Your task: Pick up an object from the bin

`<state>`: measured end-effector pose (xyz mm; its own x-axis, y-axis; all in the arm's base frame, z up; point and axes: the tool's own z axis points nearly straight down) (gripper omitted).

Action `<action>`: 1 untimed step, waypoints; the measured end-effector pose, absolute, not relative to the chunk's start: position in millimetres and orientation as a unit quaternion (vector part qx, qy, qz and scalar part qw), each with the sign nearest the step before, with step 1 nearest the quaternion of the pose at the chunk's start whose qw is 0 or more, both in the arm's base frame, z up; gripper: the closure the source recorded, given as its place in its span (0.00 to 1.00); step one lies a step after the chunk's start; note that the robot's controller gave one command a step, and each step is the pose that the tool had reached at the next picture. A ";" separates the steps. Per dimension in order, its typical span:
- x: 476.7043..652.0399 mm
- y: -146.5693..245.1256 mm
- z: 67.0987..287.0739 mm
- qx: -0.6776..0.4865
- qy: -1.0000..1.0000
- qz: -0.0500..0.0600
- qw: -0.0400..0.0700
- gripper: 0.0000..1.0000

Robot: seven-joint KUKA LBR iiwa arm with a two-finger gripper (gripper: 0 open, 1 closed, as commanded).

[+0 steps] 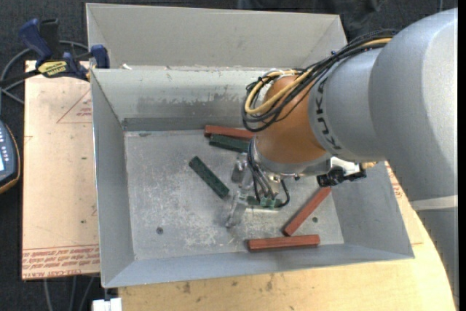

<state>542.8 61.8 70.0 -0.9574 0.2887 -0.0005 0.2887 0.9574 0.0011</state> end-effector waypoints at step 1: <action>528.9 46.6 69.8 0.176 0.984 0.000 0.000 0.00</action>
Offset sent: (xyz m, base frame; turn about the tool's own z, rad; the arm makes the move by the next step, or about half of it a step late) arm -0.0139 -0.0153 0.0000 0.0616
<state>528.9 46.6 69.8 -0.9381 0.3464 0.0006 0.3464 0.9381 0.0006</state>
